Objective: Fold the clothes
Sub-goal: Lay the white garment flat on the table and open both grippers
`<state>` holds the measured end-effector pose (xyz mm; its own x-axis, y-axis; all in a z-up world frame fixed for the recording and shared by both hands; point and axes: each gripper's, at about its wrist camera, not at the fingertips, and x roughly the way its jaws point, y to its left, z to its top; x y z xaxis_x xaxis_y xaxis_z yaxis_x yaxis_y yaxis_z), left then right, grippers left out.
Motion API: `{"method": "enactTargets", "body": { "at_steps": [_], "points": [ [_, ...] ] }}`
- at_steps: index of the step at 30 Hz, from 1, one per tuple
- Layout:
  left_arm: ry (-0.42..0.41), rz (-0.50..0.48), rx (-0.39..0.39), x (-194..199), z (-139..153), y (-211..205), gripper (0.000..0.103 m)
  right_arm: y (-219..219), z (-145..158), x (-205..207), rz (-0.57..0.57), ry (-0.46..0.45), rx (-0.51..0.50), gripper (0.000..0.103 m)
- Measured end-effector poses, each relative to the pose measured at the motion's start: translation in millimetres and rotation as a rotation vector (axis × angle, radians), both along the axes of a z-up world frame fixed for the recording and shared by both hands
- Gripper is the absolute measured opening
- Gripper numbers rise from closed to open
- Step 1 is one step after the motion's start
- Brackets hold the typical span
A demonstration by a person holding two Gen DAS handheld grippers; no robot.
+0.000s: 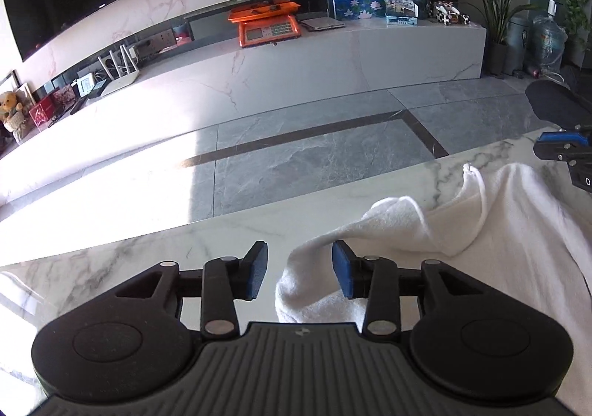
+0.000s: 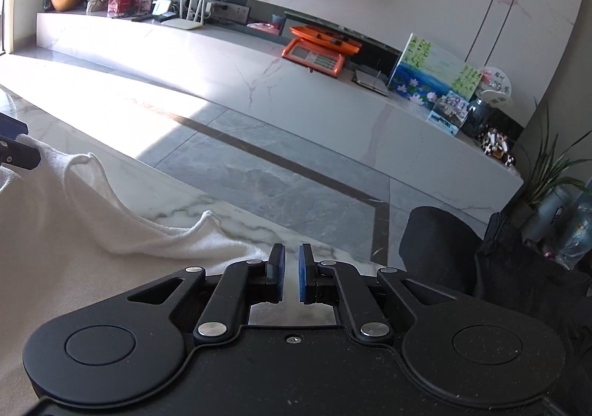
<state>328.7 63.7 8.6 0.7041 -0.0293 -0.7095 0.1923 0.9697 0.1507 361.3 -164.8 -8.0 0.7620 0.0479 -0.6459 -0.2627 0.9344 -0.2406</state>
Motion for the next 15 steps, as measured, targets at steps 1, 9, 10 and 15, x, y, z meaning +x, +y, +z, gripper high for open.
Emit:
{"method": "enactTargets", "body": {
  "at_steps": [1,9,10,15],
  "points": [
    [-0.005,0.011,0.014,-2.6,2.0,2.1,0.037,-4.4,1.3,-1.4,-0.011,0.005,0.022,0.008],
    [0.009,0.048,0.03,-33.4,15.7,27.6,0.038,-26.3,13.5,-37.3,0.0,0.051,0.084,0.011],
    [0.015,0.053,0.033,-40.2,16.4,31.0,0.038,-28.6,13.8,-45.1,0.002,0.056,0.08,0.011],
    [0.082,0.089,0.008,-78.5,15.6,44.6,0.039,-41.5,15.3,-83.9,0.002,0.082,0.071,0.014]
  ]
}}
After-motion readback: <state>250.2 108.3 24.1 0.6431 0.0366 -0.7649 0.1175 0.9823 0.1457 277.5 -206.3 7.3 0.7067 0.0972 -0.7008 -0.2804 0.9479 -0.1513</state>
